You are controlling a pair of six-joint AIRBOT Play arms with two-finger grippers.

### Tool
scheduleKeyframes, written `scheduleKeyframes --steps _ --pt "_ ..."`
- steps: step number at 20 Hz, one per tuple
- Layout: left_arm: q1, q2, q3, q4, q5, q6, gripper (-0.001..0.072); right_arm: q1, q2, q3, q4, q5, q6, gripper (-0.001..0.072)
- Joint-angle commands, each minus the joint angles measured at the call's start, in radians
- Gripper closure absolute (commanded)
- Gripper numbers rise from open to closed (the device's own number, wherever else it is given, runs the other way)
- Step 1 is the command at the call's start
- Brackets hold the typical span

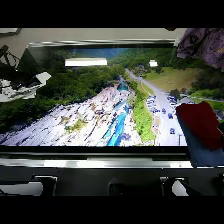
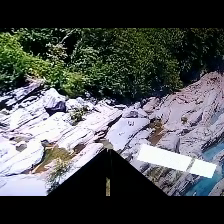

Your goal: Fold the clothes and pants, and hang the long-sleeved shirts on hangers.

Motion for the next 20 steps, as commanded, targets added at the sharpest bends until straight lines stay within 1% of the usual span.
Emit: scheduleKeyframes --steps 1,9,15,16,18,19,20 --pt "0.0 -0.001 0.0 0.0 0.0 0.0 0.0691 0.0 0.019 -0.099 -0.036 -0.029 0.032 0.068" --pt "0.0 -0.001 0.0 0.0 0.0 0.0 0.0691 0.0 0.019 -0.137 -0.098 0.03 0.059 0.068" --pt "0.0 -0.001 0.0 0.0 0.0 0.0 0.0691 0.0 0.019 -0.137 -0.106 0.072 0.059 0.0675" --pt "0.0 -0.001 0.0 0.0 0.0 0.0 0.0691 0.0 0.019 -0.137 -0.108 0.074 0.059 0.0632" --pt "0.0 -0.001 0.0 0.0 0.0 0.0 0.0691 0.0 0.019 -0.136 -0.121 0.072 0.058 0.0408" --pt "0.0 0.0 0.0 0.0 0.0 0.0 0.0691 0.0 0.019 -0.135 -0.12 0.054 0.032 0.0338" --pt "0.0 0.0 0.0 0.0 -0.003 0.0 0.0691 0.001 0.019 -0.125 -0.111 0.025 -0.007 0.033"
